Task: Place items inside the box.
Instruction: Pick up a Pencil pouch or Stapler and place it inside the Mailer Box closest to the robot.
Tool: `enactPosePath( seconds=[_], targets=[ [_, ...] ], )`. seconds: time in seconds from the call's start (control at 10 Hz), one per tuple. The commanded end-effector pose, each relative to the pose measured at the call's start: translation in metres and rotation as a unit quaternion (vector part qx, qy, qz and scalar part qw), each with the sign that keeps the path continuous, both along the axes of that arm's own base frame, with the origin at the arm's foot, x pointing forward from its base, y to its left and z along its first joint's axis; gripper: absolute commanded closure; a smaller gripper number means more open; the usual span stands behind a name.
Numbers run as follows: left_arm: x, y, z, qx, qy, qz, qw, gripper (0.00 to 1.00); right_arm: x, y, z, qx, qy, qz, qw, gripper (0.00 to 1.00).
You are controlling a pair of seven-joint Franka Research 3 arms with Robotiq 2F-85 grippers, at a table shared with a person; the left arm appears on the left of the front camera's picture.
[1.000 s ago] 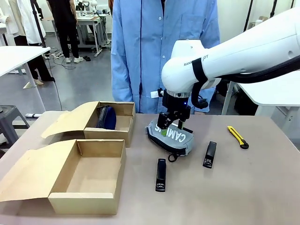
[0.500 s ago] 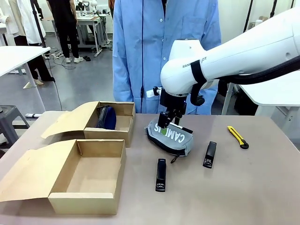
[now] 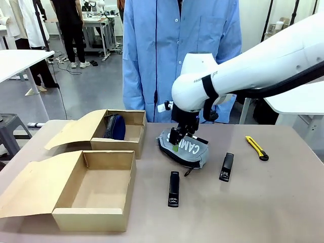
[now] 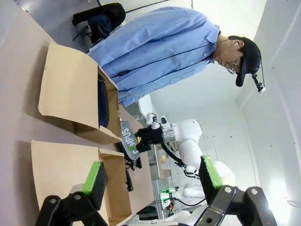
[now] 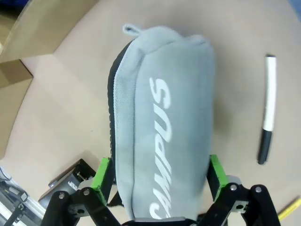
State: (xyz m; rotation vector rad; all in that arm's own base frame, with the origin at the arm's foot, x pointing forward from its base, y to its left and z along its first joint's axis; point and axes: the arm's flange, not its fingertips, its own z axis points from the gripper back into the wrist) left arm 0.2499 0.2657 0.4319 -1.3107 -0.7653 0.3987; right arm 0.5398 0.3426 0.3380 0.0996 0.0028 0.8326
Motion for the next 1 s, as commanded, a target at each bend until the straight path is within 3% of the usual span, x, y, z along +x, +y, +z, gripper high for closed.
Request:
enactPosePath(
  seconds=[0.0, 0.2, 0.3, 0.4, 0.5, 0.6, 0.7, 0.9],
  targets=[
    [0.001, -0.001, 0.002, -0.003, -0.017, 0.003, 1.0, 0.0, 0.001, 0.01, -0.013, -0.011, 0.019, -0.006, 1.0, 0.0],
    [0.001, -0.001, 0.002, -0.003, -0.017, 0.003, 1.0, 0.0, -0.004, 0.009, -0.02, -0.017, 0.027, -0.019, 0.999, 0.0],
    [0.001, -0.001, 0.002, -0.003, -0.017, 0.003, 1.0, 0.0, -0.005, 0.007, -0.018, -0.011, 0.026, -0.013, 1.0, 0.57],
    [0.001, -0.001, 0.002, -0.003, -0.017, 0.003, 1.0, 0.0, -0.004, 0.008, -0.017, -0.011, 0.027, -0.013, 0.999, 0.58],
    [0.001, -0.001, 0.002, -0.003, -0.017, 0.003, 1.0, 0.0, -0.004, 0.009, -0.016, -0.016, 0.027, -0.013, 0.999, 1.0],
    [0.001, -0.001, 0.002, -0.003, -0.017, 0.003, 1.0, 0.0, -0.006, 0.011, -0.016, -0.018, 0.026, -0.011, 0.999, 1.0],
    [0.001, -0.001, 0.002, -0.003, -0.017, 0.003, 1.0, 0.0, -0.008, 0.013, -0.015, -0.018, 0.025, -0.009, 0.999, 0.75],
    [0.001, -0.001, 0.002, -0.003, -0.017, 0.003, 1.0, 0.0, -0.016, 0.017, -0.006, -0.013, 0.021, -0.019, 1.0, 1.0]
  ],
)
